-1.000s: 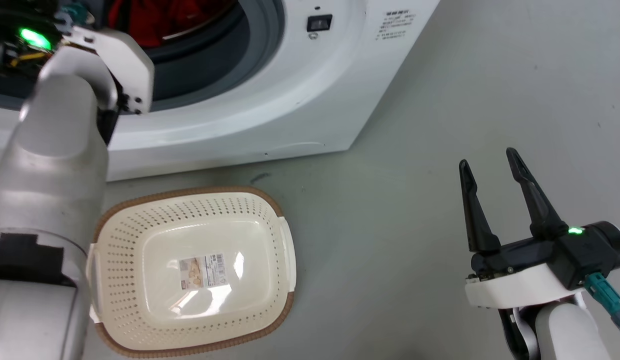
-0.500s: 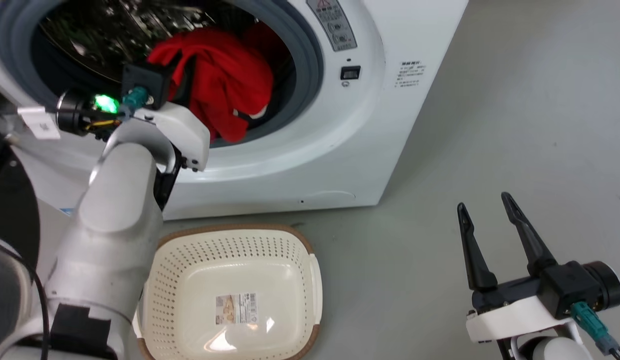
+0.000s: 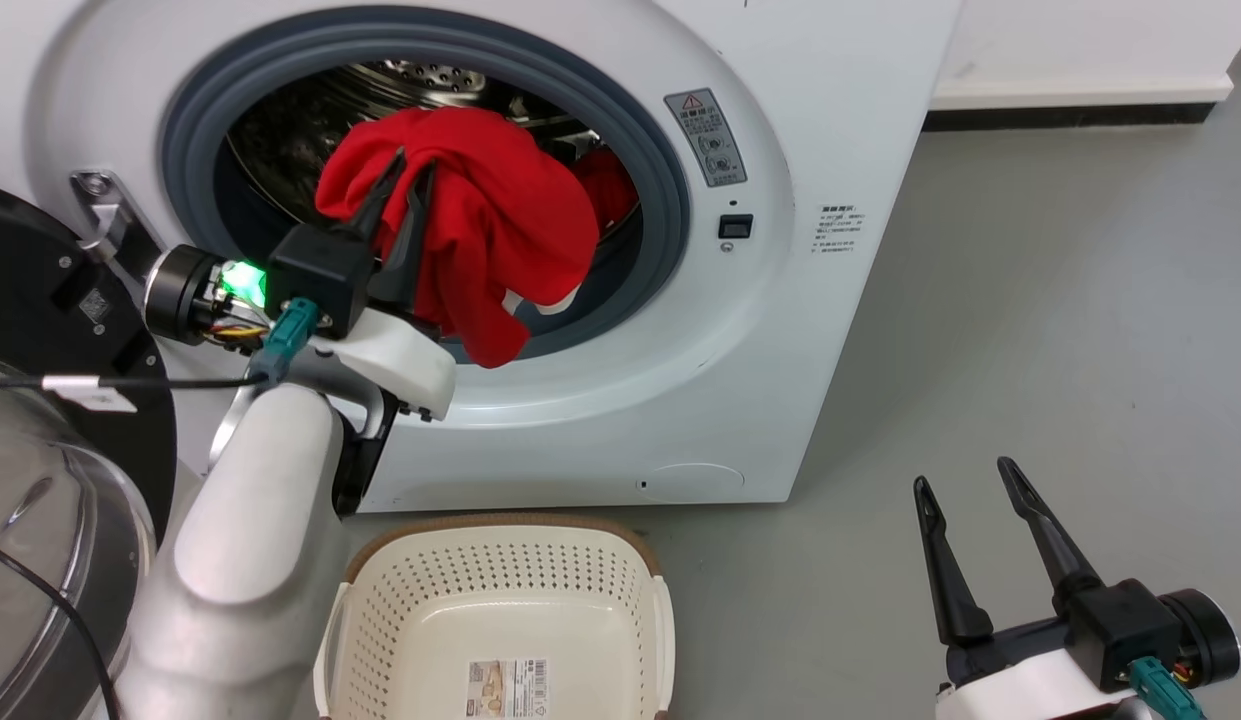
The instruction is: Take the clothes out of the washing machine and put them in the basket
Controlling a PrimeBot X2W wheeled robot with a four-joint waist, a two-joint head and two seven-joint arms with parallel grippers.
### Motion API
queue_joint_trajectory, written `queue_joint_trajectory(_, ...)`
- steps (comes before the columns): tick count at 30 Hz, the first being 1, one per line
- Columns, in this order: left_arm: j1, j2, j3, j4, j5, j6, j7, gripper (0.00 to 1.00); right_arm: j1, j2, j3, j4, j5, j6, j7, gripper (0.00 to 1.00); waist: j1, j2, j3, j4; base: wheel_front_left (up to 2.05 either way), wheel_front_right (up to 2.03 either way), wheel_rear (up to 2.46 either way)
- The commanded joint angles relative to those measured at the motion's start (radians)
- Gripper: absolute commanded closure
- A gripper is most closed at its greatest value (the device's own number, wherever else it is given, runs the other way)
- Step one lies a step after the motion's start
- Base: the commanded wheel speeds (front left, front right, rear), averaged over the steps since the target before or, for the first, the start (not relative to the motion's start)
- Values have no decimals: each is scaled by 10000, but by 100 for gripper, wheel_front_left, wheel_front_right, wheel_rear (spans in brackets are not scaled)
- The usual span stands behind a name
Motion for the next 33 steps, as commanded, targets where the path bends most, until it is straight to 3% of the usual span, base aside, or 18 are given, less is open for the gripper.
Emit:
queue_joint_trajectory(1,444,86,-20,-755,-24,132,133,100,172,11,-41,7,-11,-7,-24,0,2,-1,-204,108,0,0,0)
queue_joint_trajectory(10,2100,598,-67,-3997,-16,516,1265,100,395,9,-91,-35,-22,-7,-24,0,2,-1,-349,253,0,0,0)
queue_joint_trajectory(16,3206,791,-104,-5136,-215,642,1742,100,248,11,-113,-109,-16,-7,-24,0,2,-1,-104,277,0,0,0)
queue_joint_trajectory(25,4439,777,-365,-4978,-450,688,1769,100,-124,11,-195,-232,-67,-7,-23,0,2,-1,668,228,0,0,0)
queue_joint_trajectory(33,4466,535,-810,-3559,-585,364,1350,100,-828,9,-347,-404,-209,-7,-24,0,2,-1,2098,99,0,0,0)
